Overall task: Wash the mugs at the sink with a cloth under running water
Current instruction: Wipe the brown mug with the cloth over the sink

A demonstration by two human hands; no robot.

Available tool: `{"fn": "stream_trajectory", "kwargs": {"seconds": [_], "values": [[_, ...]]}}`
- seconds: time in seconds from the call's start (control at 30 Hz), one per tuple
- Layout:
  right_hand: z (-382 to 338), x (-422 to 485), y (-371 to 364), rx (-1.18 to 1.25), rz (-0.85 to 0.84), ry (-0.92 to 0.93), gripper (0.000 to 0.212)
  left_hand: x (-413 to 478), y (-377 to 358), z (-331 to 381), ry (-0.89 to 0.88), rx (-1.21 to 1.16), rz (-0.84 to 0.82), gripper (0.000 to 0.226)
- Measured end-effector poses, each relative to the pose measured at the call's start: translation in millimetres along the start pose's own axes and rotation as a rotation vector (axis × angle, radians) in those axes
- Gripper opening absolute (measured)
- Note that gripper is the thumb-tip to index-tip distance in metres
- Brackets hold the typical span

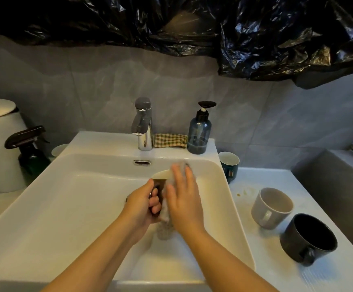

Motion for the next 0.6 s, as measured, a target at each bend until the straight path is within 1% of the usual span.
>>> {"fn": "stream_trajectory", "kwargs": {"seconds": [0.03,0.07,0.1,0.13,0.17,0.23,0.27,0.3,0.33,0.37,0.43,0.47,0.5,0.53,0.57,0.6], "values": [[11,3,5,0.172,-0.008,-0.108,0.043,0,2,0,-0.012,0.04,-0.026,0.042],[23,4,10,0.257,0.01,-0.211,0.034,1,3,0,-0.022,0.056,-0.045,0.042],[33,4,13,0.289,0.048,-0.263,0.028,2,6,-1,-0.029,0.051,-0.051,0.042],[33,1,9,0.322,0.023,-0.269,0.029,4,9,-2,-0.034,0.02,-0.047,0.043],[24,-2,1,0.289,-0.049,-0.238,0.034,7,13,-4,-0.027,-0.044,-0.029,0.044],[6,-11,-25,-0.036,-0.234,-0.056,0.048,13,20,-11,-0.002,-0.201,0.013,0.044],[-3,-13,-32,-0.178,-0.266,0.059,0.053,15,21,-12,0.0,-0.235,0.019,0.043],[-9,-13,-32,-0.221,-0.239,0.151,0.055,16,21,-13,0.004,-0.23,0.01,0.043],[-10,-7,-29,-0.176,-0.2,0.149,0.053,15,19,-13,0.012,-0.199,-0.015,0.043],[-2,0,-21,0.003,-0.143,0.035,0.049,13,18,-14,0.019,-0.147,-0.045,0.044],[41,3,-15,0.537,-0.019,-0.393,0.04,9,16,-17,0.021,-0.062,-0.089,0.046],[57,0,-16,0.728,0.013,-0.562,0.038,9,16,-18,0.023,-0.06,-0.099,0.046],[66,-5,-18,0.792,0.027,-0.637,0.039,9,17,-18,0.023,-0.076,-0.099,0.046],[67,-7,-18,0.726,0.01,-0.63,0.04,10,18,-17,0.022,-0.113,-0.089,0.045],[58,-9,-16,0.591,-0.028,-0.558,0.041,12,19,-17,0.024,-0.174,-0.068,0.045],[39,-8,-17,0.33,-0.112,-0.384,0.043,14,21,-17,0.028,-0.246,-0.038,0.044]]}}
Point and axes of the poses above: each hand's wrist, its own x-axis towards the middle knuckle, its own y-axis out of the back of the hand, z = x × y, the point moved 9 cm from there along x, towards the middle knuckle, and after that the axes turned 8 degrees about x, right-handed, at the moved point
